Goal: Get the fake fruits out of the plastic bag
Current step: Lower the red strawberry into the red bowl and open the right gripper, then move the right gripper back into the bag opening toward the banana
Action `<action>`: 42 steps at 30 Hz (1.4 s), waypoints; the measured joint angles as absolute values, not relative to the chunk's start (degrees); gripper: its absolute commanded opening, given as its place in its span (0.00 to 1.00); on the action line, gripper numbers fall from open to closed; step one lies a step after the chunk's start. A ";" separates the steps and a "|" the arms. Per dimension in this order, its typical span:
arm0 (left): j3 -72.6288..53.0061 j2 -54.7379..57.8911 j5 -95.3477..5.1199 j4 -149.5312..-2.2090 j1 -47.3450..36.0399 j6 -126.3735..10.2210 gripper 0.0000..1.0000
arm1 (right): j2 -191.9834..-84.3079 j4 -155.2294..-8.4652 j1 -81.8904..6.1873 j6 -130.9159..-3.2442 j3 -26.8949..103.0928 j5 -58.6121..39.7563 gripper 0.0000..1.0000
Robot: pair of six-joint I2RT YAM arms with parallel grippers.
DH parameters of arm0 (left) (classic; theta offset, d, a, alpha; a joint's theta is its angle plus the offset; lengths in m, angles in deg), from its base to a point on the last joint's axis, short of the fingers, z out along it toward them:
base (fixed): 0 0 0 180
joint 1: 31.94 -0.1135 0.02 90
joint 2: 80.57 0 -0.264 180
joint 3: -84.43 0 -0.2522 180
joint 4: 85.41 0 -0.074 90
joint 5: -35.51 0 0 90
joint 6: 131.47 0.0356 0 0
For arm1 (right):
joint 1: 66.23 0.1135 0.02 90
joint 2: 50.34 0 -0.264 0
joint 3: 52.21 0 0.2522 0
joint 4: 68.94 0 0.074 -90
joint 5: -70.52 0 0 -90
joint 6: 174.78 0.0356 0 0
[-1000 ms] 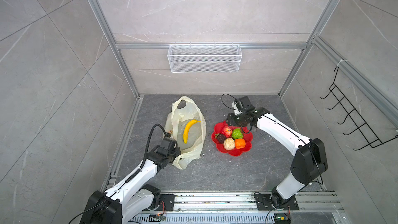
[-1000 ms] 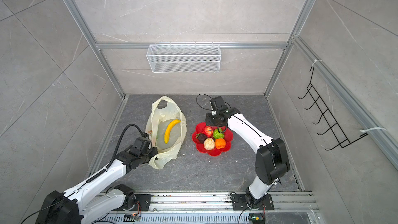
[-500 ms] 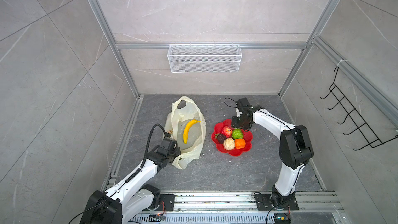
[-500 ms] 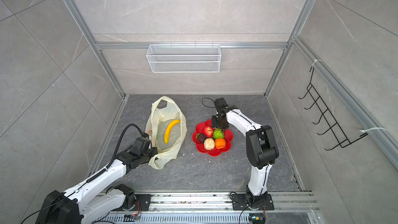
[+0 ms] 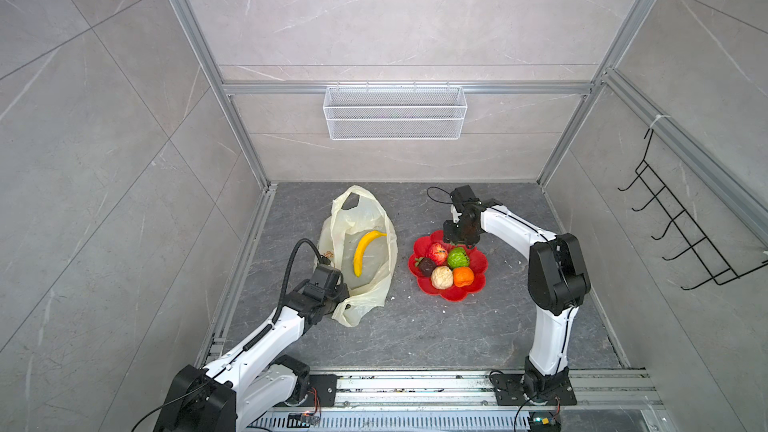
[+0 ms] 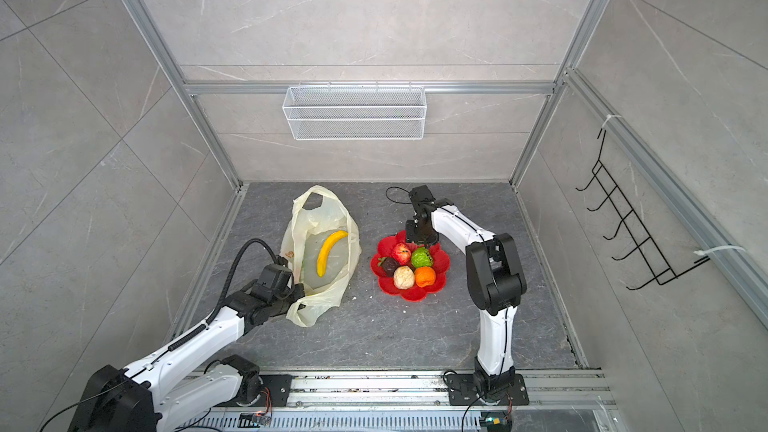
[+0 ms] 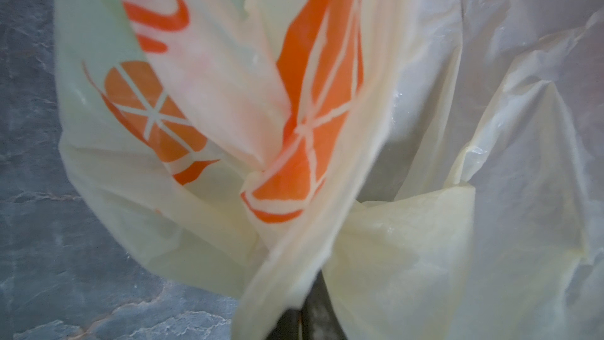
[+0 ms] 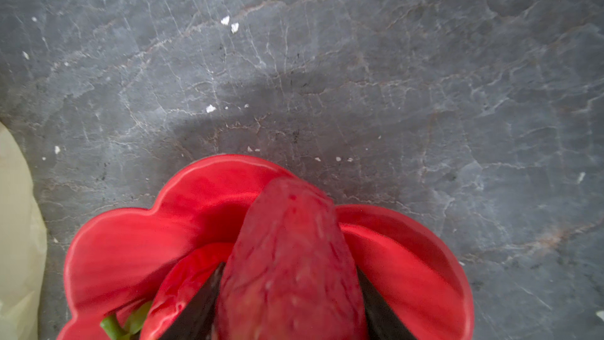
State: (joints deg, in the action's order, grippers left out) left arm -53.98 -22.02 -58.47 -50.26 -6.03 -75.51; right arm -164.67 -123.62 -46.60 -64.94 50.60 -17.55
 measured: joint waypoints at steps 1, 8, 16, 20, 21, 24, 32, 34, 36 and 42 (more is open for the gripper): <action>-53.98 -21.96 -58.47 -50.26 -6.05 -75.49 0.00 | -164.80 -123.60 -46.60 -64.97 50.71 -17.50 0.58; -53.98 -21.74 -58.54 -50.26 -6.03 -75.51 0.00 | -165.17 -123.56 -46.60 -64.94 50.76 -16.69 0.65; -53.98 -21.72 -58.82 -50.26 -5.77 -75.51 0.00 | -164.86 -122.93 -46.60 -64.92 49.86 -16.89 0.67; -53.98 -21.72 -58.85 -50.26 -5.77 -75.49 0.00 | -163.38 -122.79 -46.53 -64.90 48.11 -17.52 0.67; -53.98 -21.72 -58.87 -50.26 -5.77 -75.51 0.00 | -162.77 -122.88 -46.36 -64.90 47.83 -18.16 0.68; -53.98 -21.74 -58.91 -50.24 -5.64 -75.49 0.00 | -160.49 -123.06 -45.09 -64.92 47.30 -21.26 0.70; -53.98 -23.71 -60.03 -50.00 -5.24 -75.91 0.00 | -153.15 -123.43 -40.02 -64.84 46.19 -27.49 0.73; -53.98 -24.71 -60.97 -49.41 -5.18 -76.65 0.00 | -151.62 -123.71 -38.79 -64.25 46.17 -28.74 0.73; -54.17 -26.50 -62.60 -48.38 -5.16 -78.09 0.00 | -149.94 -123.80 -36.37 -63.52 46.17 -29.81 0.72; -56.97 -36.29 -67.89 -44.56 -5.13 -83.12 0.00 | -147.75 -122.49 -19.43 -60.73 50.51 -31.34 0.68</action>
